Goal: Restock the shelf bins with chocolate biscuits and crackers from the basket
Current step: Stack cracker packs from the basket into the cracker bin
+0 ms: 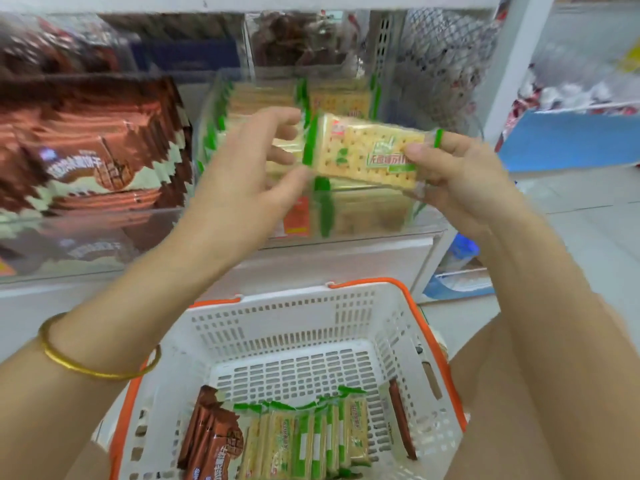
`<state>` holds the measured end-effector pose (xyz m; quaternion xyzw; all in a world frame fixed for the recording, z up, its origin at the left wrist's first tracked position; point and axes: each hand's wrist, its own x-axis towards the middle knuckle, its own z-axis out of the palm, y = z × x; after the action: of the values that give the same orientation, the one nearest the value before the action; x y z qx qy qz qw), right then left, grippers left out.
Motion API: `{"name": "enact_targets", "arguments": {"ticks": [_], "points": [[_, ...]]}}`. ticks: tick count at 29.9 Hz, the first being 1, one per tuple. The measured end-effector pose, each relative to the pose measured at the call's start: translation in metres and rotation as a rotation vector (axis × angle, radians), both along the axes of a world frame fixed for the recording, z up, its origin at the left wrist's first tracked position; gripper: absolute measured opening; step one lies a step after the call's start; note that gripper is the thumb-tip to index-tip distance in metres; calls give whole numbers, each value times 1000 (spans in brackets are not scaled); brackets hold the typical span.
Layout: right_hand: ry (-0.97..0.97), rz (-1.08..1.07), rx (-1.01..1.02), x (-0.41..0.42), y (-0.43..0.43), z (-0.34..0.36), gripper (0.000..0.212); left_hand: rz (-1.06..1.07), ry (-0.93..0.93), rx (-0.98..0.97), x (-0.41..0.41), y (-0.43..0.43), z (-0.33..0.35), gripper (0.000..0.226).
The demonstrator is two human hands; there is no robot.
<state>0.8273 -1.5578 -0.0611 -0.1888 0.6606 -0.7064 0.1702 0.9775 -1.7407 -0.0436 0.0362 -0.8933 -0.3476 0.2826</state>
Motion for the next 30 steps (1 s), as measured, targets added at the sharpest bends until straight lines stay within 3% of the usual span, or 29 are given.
{"name": "enact_targets", "arguments": {"ticks": [3,6,10,14,18,21,30], "points": [[39,-171,-67,-30,-18,4,13,87,-57,-423,-16,-17,5,49],[111,-298,38,-61,-43,9,13,144,-293,-560,-30,-27,0,65],[166,-346,170,-105,-81,14,22,180,-338,-607,-38,-30,-9,73],[283,-331,357,-130,-111,4,52,190,-324,-608,-41,-31,-13,69],[371,-432,614,-145,-120,-6,53,188,-312,-604,-39,-31,-13,65],[304,-431,542,-149,-126,-4,56,188,-315,-614,-39,-32,-14,67],[269,-409,609,-139,-129,5,74,177,-325,-607,-39,-30,-12,69]]}}
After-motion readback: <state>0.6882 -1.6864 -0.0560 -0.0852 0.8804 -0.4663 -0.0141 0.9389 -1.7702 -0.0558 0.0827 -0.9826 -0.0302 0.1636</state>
